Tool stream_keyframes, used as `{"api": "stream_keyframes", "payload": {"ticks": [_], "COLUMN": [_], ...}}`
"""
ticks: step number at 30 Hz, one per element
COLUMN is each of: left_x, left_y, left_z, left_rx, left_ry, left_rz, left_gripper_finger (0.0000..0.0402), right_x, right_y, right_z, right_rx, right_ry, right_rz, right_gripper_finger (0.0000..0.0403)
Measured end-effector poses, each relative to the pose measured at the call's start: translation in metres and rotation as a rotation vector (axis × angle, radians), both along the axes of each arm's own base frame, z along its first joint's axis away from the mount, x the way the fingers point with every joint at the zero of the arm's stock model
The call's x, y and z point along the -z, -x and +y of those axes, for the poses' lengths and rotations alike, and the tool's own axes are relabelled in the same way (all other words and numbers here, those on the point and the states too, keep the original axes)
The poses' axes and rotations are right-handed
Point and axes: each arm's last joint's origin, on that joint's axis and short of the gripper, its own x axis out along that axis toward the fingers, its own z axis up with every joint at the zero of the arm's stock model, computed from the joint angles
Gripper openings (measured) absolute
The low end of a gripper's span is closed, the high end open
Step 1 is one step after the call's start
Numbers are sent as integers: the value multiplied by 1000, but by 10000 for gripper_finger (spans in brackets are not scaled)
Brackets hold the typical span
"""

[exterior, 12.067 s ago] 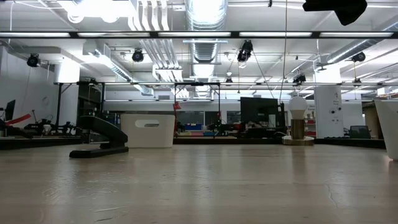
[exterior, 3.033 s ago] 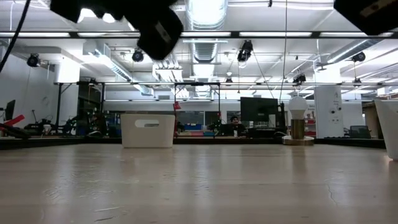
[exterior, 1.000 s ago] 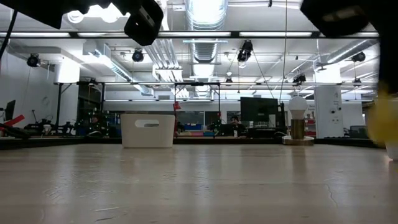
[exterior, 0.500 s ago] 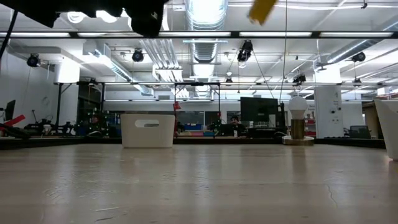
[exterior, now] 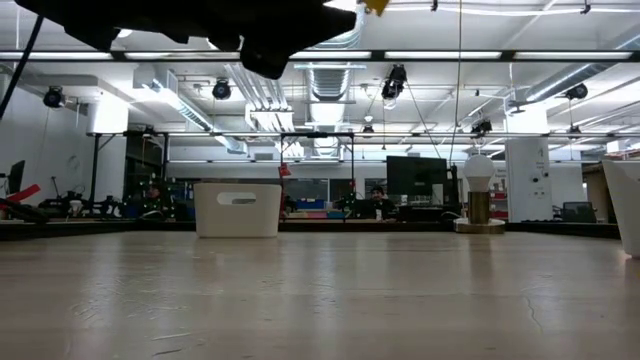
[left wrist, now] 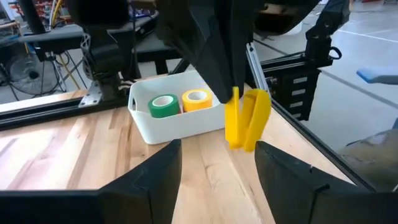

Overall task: Pick and place Stapler, Stapler remover, tape
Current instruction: Put the yellow stapler into the black bin

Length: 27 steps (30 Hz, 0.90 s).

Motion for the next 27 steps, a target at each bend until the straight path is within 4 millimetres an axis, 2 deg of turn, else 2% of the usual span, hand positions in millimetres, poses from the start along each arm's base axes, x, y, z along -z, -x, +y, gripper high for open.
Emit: {"api": "stream_keyframes", "payload": {"ticks": [9, 16, 27], "left_x": [-3, -5, -4], "left_y": [-13, -13, -13], "left_z": [-6, -6, -6], "left_rx": [4, 2, -7], "left_ry": [24, 47, 86], "left_rz": [-8, -6, 17], "left_gripper_finger": [206, 202, 122], "right_x": [-2, -1, -3], "right_y": [-6, -8, -10], "right_z": [-7, -10, -11], "right_rx": [34, 47, 51], "right_ry": [12, 10, 1], "right_rz": [-32, -33, -49], "right_gripper_finger": [8, 8, 8]}}
